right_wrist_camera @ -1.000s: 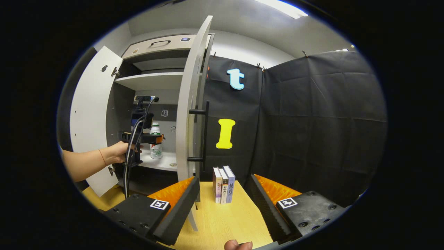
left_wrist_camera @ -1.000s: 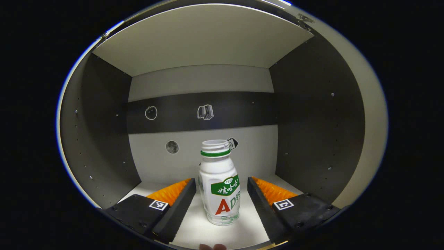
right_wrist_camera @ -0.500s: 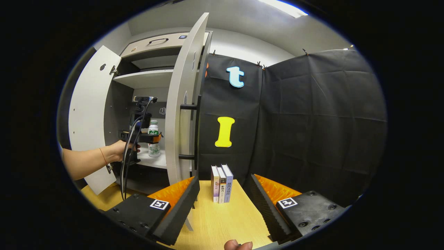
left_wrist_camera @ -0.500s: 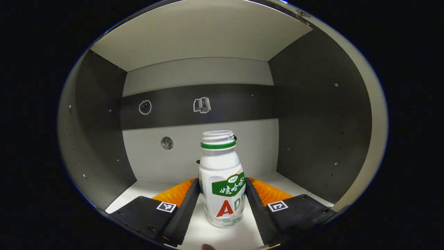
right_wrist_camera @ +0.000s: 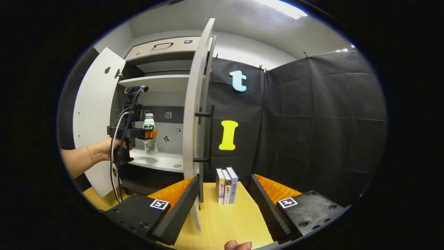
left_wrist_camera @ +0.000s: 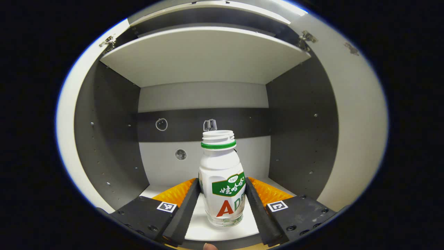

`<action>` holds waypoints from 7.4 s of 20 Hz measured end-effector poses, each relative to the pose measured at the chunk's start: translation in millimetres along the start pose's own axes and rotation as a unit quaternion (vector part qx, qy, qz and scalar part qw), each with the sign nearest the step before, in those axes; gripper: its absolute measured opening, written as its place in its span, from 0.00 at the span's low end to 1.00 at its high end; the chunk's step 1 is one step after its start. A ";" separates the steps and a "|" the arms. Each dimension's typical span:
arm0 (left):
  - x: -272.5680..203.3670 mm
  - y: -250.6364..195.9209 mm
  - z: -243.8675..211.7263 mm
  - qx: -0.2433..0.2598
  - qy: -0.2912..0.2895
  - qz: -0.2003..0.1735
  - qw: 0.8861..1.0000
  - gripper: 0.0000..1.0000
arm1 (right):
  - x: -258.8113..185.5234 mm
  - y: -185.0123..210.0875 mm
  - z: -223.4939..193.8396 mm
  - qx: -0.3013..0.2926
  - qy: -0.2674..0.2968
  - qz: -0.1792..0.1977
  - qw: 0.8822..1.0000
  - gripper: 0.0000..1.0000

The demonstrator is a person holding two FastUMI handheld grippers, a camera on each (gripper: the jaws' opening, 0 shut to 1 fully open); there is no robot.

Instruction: Grasp the bottle in the cabinet with the left hand and place it on the coaster, then close the right door with the right hand and the left door with the left hand.

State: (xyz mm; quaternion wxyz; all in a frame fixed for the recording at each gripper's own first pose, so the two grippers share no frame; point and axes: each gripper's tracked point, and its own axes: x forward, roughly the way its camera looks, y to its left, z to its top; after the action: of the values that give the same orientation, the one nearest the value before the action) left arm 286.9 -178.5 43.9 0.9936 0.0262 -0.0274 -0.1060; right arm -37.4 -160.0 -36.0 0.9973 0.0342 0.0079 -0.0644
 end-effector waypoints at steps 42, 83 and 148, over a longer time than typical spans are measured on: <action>-292.9 -27.2 -374.7 -0.018 0.074 -0.064 0.995 0.81 | -33.6 69.7 24.6 -0.042 -0.033 0.048 0.997 0.97; -374.8 161.8 -68.5 -0.021 0.072 0.135 0.988 0.96 | 4.9 5.1 9.9 -0.031 0.043 -0.030 0.998 0.98; -329.1 319.4 -39.5 0.005 0.045 0.232 0.972 0.95 | 92.0 185.2 24.7 0.042 0.021 0.103 0.994 0.96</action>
State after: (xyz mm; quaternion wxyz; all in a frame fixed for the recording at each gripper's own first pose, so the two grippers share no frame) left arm 35.0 205.0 6.9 0.9912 0.0288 0.0112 0.1285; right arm 78.0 9.8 -0.8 0.9960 0.0779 0.0223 0.0388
